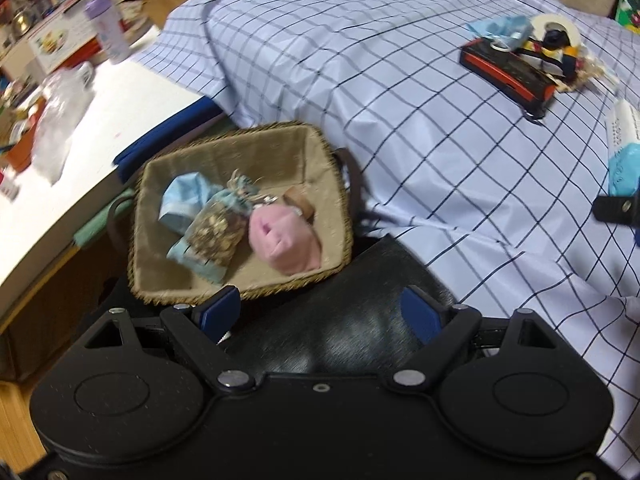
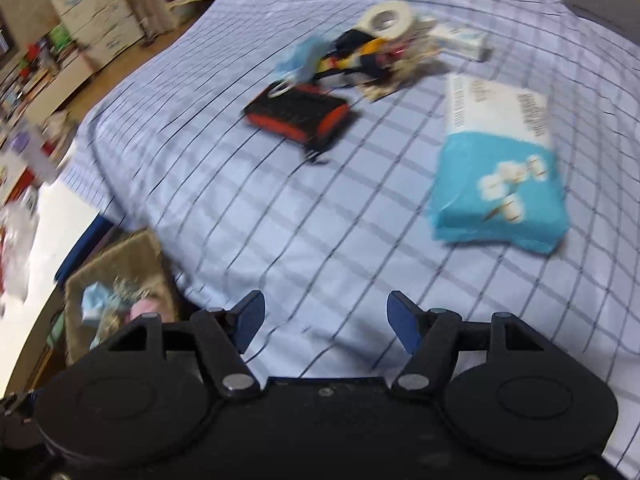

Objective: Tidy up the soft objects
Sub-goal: 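Withdraw both tools from the basket back toward the pile on the bed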

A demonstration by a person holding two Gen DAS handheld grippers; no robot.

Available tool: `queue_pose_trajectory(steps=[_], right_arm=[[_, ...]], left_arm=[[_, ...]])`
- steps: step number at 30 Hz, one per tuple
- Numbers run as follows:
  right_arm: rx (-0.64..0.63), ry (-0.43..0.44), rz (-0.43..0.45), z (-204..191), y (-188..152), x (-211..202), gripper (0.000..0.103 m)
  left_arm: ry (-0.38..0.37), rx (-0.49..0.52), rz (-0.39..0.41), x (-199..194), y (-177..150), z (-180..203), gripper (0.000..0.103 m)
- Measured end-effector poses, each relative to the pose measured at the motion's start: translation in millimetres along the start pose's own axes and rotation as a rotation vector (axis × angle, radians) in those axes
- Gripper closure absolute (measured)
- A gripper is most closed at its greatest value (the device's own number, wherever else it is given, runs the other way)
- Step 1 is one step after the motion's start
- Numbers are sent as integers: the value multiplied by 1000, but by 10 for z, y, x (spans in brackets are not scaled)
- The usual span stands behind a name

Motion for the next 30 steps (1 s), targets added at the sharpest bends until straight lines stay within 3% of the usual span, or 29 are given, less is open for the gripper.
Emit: queue_pose_trajectory(steps=[8,16,23,30], right_arm=[[79,-38,80,466,287,-22,32],[102,-49,141,661,673,44,29],[114,-87,200,722,1205,274,17],[102,-120,218,700,1782,667,16]], left_arm=[[-26,60,6,102,124,343,19],[-52,120,6,214,258,682,19],[-72,144,-9,328,391,911,19],[-94,143,-8,402,531,1025,19]])
Point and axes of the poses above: each gripper's, at about its wrist camera, not at the fingertips, and x roughly the way its jaws point, z to its right, y to its top, the point moved 3 cm from there along x, roughly the way its jaws point, and after that the axes turned 13 degrees about -x, right-handed, at the moved point
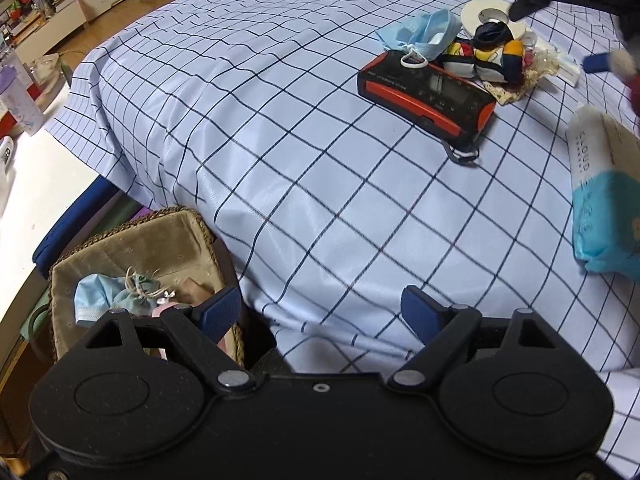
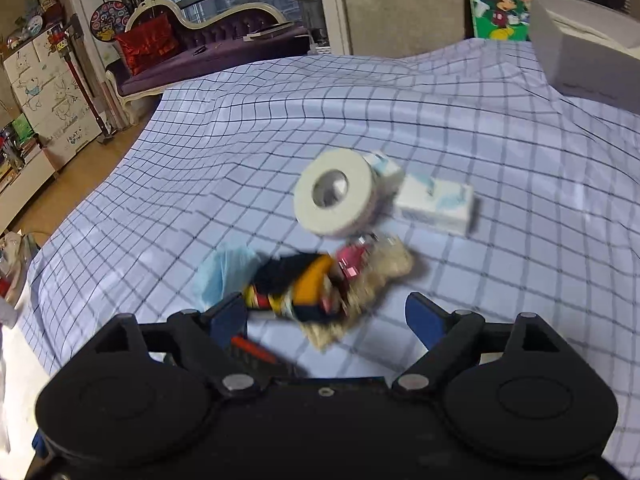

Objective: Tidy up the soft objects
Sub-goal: 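Withdraw both tools from the basket back toward the pile on the bed, then grasp the blue face mask with the left tool while the right tool grasps the colourful scarf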

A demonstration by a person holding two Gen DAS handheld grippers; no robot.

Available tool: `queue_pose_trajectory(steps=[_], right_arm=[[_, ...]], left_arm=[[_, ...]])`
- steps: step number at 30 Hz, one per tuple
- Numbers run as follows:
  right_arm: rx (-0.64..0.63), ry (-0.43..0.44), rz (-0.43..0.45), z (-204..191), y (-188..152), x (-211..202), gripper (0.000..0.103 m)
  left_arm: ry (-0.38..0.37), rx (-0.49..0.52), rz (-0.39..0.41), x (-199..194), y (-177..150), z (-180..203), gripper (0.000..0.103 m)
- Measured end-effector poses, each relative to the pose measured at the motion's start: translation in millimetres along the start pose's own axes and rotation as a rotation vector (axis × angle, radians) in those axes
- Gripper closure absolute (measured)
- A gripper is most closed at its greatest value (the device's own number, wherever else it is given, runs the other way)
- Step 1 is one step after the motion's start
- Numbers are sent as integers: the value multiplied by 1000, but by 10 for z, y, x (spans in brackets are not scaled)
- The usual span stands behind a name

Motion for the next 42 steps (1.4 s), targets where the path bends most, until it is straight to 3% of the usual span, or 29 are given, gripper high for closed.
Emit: queue_pose_trajectory(steps=[7,11,13,16,20,29,33,37,42], right_arm=[[-8,28,-72,-41,205,550,16],[-71,-31,-131,-54,177,809,16],[-66,-9,-147,21,147,885,10],[-38,-14,-175,180,178,882,10],[-28,-125,-167,447,203,779,10],[177,-87,-199,1240,143,595,11],[233,-177,-170,1434,58,441,21],[276,-74,-72,1396,111,269,16],[153,56,-38,888,178,269,13]], left_arm=[[-6,-16,1,74,150,54,19],[-7,-7,-3,114,208,133,19],[-5,-1,-5,128,221,184,19],[-2,6,-11,148,234,256,19],[-6,10,-14,156,243,337,19],[-17,27,-8,112,268,446,19],[-24,19,-16,130,294,458,19],[-22,18,-14,144,313,488,19],[-22,16,-12,142,335,514,19]])
Point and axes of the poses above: each gripper's, at about its wrist camera, not at the fingertips, and x roughly the way its jaws point, z to its right, y to its top, the point moved 3 cm from there along x, roughly the way its jaws point, and after that the axes turned 13 degrees about -x, right-handed, at the moved point
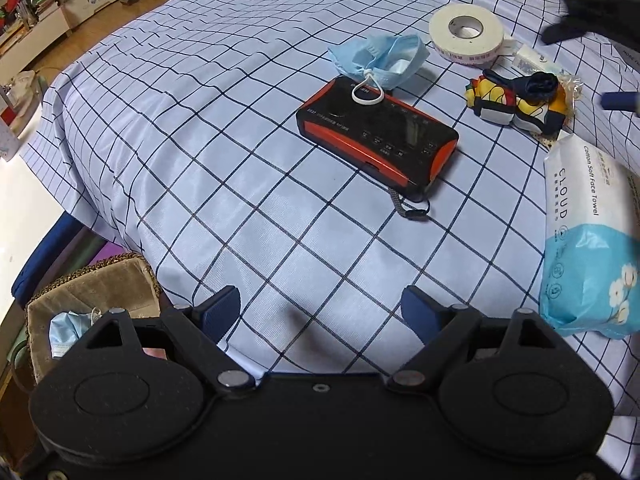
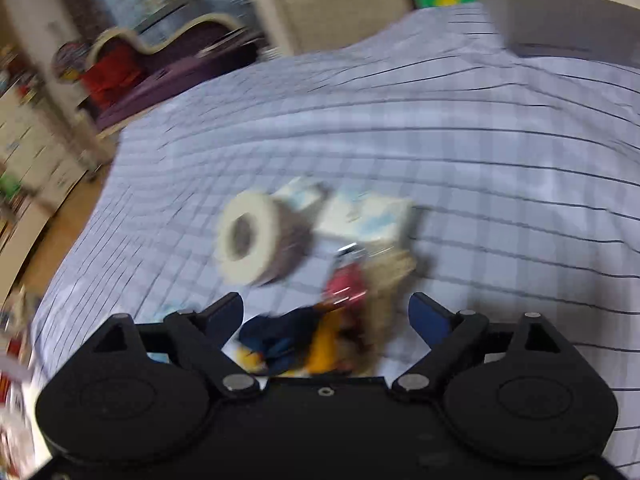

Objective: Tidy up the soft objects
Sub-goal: 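Grasp the blue face mask with the left tool while the right tool grasps the colourful scarf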

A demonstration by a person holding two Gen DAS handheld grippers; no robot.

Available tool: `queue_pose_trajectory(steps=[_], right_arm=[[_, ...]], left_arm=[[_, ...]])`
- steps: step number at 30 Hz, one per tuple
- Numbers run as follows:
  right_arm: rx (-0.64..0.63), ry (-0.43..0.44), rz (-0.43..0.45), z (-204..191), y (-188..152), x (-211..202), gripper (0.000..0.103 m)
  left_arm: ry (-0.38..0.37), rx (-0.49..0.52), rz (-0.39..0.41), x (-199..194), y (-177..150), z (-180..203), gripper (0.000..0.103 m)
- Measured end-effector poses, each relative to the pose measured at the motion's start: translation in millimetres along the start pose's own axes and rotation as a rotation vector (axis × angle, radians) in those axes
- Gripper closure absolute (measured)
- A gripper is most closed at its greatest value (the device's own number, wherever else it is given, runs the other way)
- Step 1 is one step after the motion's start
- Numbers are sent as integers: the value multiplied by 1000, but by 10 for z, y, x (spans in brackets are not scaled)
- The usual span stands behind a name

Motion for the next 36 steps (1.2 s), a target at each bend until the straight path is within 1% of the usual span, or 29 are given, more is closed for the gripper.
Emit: queue_pose_trajectory(steps=[2,5,8,11,12,13,14,15,18,22,26,29,30,31,32,36], right_arm=[[-33,17,-31,-179,-46,102,13],[-103,-15,-60,-431,-126,238,13],[-167,-97,-87,-605,-183,422,12],[-203,-179,-95,-660,-208,575,10],[-213,-201,-102,-650,-212,616,12],[-222,-228,-110,-644,-222,660,17],[-233,-254,-113,-638,-231,685,24],[-249,-269,-103,-650,-254,687,27],[-242,-230,-101,-614,-224,609,33],[-172,-157,-87,-461,-152,435,33],[-90,-119,-51,-224,-78,194,33],[-44,-122,-33,-16,-42,64,33],[-29,-131,-27,46,-36,39,33],[-15,-143,-21,111,-28,30,33],[-4,-154,-17,168,-16,26,33],[41,-167,-17,330,5,-3,33]], left_arm=[[-1,-2,-1,1,2,2,19],[0,-3,-3,10,-3,-3,19],[0,-3,-8,24,-8,-13,19],[5,-4,-4,18,-5,-35,19],[7,-5,-2,17,0,-45,19],[9,-7,-1,17,8,-57,19],[12,-11,-1,19,19,-70,19],[14,-13,-1,21,34,-83,19],[22,-18,5,13,110,-121,19],[20,-11,30,-37,313,-119,19],[6,14,51,-54,605,-43,19],[-30,28,53,-22,857,58,18],[-40,30,54,-4,935,96,16],[-54,38,56,23,1017,145,11],[-68,48,58,57,1093,194,10],[-82,99,99,197,1362,411,10]])
Point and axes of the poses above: each gripper's, at about its wrist camera, not at the fingertips, and x roughly the way its jaws point, z to its right, y to its top, the point moved 3 cm from there along x, roughly the way its jaws point, and after that the axes turned 13 degrees about -x, right-handed, at the moved point
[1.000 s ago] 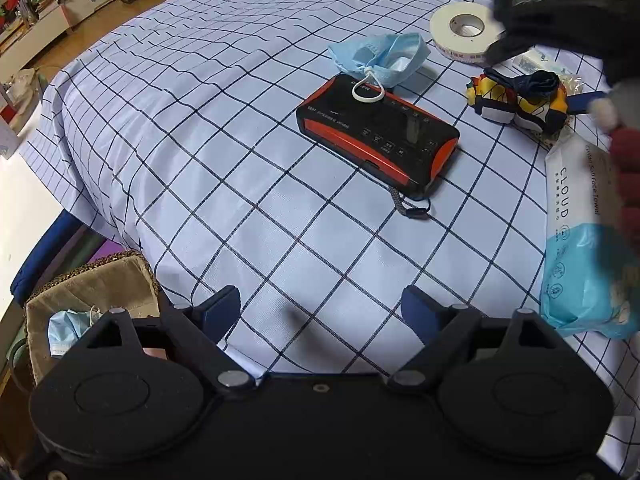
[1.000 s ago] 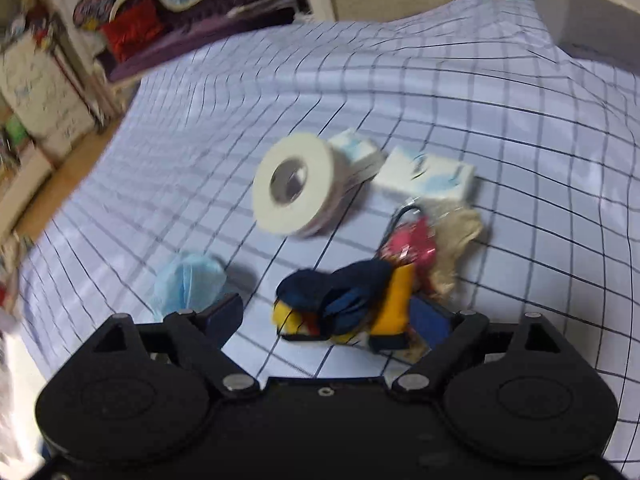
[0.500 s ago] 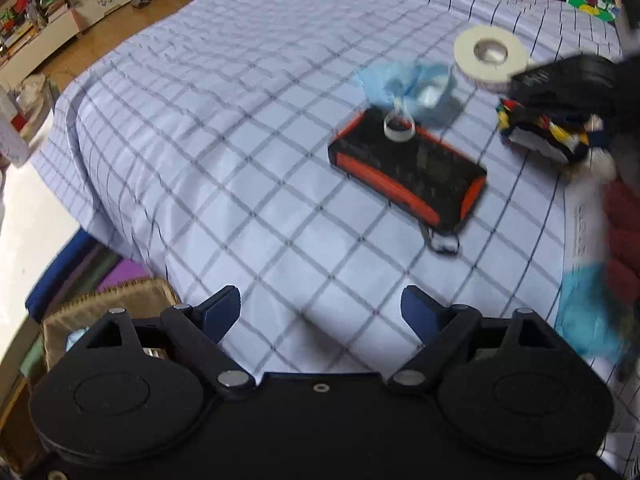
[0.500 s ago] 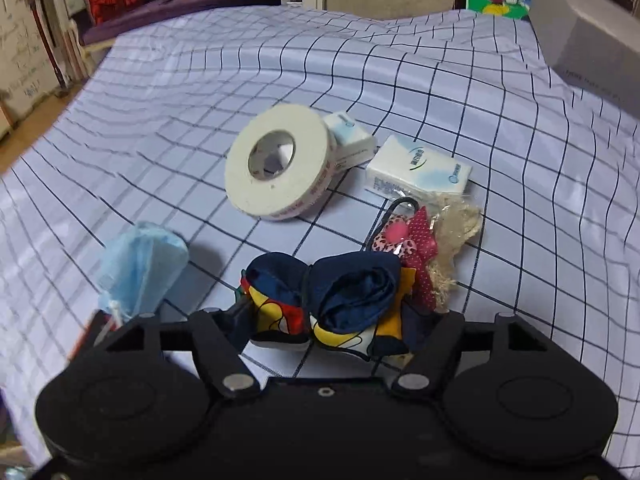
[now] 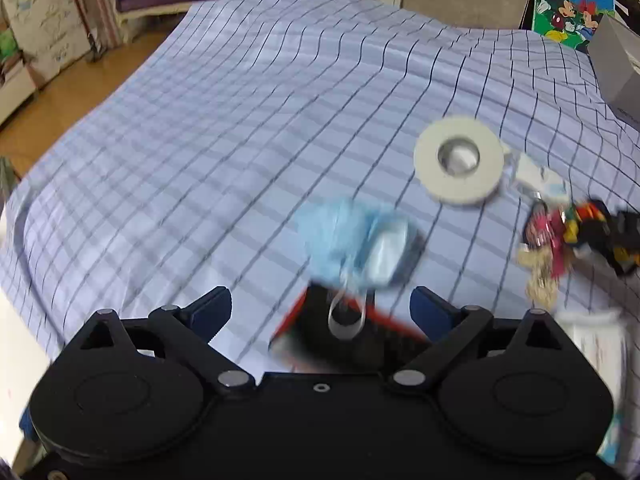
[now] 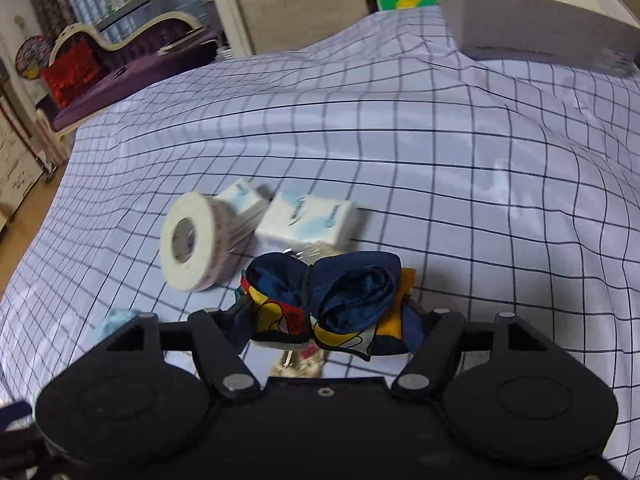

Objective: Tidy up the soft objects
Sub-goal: 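Grasp the blue face mask with the left tool while the right tool grasps the colourful scarf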

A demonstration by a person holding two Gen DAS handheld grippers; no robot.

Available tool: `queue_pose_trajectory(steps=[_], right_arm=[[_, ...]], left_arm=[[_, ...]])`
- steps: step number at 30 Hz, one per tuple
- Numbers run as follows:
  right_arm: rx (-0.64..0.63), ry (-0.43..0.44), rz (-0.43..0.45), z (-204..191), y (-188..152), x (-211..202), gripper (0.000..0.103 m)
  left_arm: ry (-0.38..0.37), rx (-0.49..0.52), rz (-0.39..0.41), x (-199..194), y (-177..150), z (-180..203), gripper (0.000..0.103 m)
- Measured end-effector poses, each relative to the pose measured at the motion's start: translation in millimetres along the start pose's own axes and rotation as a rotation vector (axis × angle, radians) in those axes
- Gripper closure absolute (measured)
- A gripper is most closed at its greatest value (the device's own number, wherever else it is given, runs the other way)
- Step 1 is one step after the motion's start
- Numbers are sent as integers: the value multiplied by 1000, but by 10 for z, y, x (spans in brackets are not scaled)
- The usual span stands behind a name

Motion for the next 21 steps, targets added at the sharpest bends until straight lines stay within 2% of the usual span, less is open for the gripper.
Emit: queue_pose_trajectory(steps=[5,8,15,16,19,21], right_arm=[[28,20,-12,86,-4,59,33],[34,31,-15,112,-3,86,33],[31,38,-17,100,-9,112,32],[30,38,-17,101,-10,115,32],[33,36,-18,111,-8,135,32],[36,37,-17,122,-6,145,32]], left_arm=[[-11,33,17,272,223,150,6],[-42,38,-24,476,271,206,6],[-81,-23,-130,882,333,259,7],[-75,-21,-140,928,333,280,8],[-70,-16,-161,1019,318,304,25],[-65,-30,-158,1041,328,287,31]])
Point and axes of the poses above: each gripper's, at about its wrist camera, not at the fingertips, and x roughly the way its jaws point, z to its right, y to its top, the point moved 3 cm from there along x, roughly the way its jaws point, and after that the axes turned 13 degrees about -x, right-handed, at the moved point
